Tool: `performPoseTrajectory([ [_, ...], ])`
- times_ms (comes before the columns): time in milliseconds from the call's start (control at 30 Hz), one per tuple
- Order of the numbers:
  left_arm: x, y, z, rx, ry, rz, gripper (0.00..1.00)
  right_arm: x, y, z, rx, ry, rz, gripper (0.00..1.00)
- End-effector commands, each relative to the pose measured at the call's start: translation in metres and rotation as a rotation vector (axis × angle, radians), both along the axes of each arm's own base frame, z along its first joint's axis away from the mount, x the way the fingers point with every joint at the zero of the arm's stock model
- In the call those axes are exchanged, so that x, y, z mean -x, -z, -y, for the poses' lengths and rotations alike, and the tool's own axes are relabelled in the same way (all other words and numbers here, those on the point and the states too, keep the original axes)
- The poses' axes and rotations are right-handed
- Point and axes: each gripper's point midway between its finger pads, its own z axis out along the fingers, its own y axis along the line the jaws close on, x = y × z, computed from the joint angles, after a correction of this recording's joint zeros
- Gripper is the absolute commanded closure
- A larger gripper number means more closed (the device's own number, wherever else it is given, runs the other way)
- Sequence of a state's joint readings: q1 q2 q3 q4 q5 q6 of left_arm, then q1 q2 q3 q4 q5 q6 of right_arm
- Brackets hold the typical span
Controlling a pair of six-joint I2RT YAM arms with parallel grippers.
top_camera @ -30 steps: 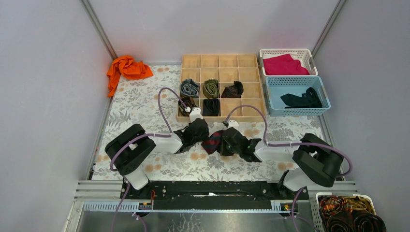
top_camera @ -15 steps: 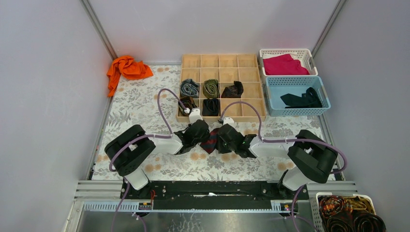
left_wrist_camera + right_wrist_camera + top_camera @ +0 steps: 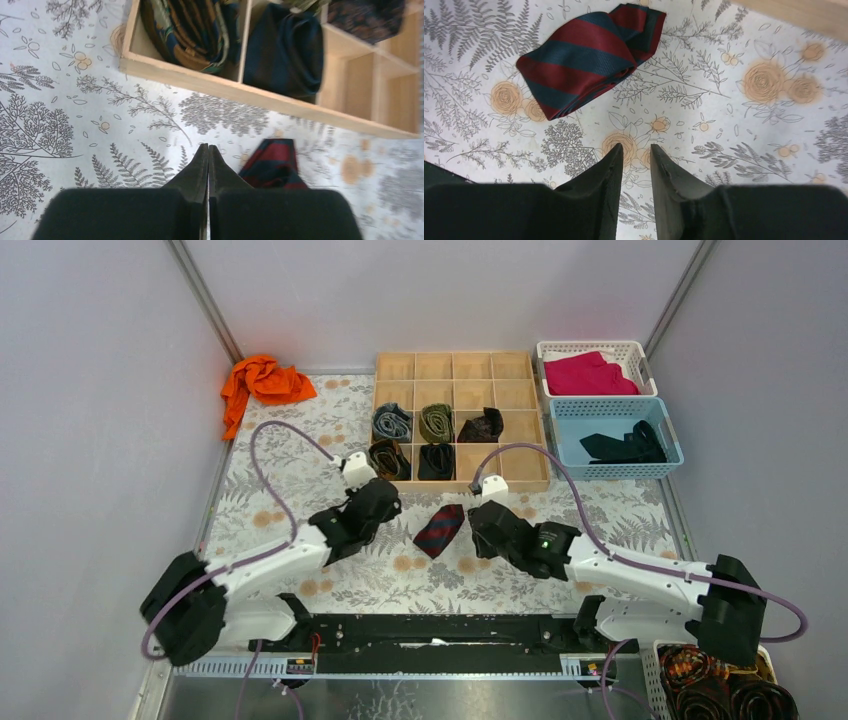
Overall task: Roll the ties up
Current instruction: Roll the tie at the center of the board.
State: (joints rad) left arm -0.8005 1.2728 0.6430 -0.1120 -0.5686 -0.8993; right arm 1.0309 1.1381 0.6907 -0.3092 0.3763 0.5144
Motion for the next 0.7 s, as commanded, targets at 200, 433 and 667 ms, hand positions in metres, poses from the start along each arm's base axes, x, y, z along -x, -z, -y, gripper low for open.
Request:
performPoseTrajectory([
  [200,0.059,-0.008,0.022,0.237,0.141,-0.091,1.00,-0.012,-0.027,0.027,0.195,0.095,0.117,0.66],
  [433,0.121,0.019,0.032,0.370,0.178,-0.165,1.00,-0.024,-0.033,-0.006,0.091,0.075,0.131,0.54],
  [667,0.136,0.039,0.035,0.403,0.162,-0.170,0.94,-0.055,-0.019,-0.030,0.062,0.046,0.044,0.37],
])
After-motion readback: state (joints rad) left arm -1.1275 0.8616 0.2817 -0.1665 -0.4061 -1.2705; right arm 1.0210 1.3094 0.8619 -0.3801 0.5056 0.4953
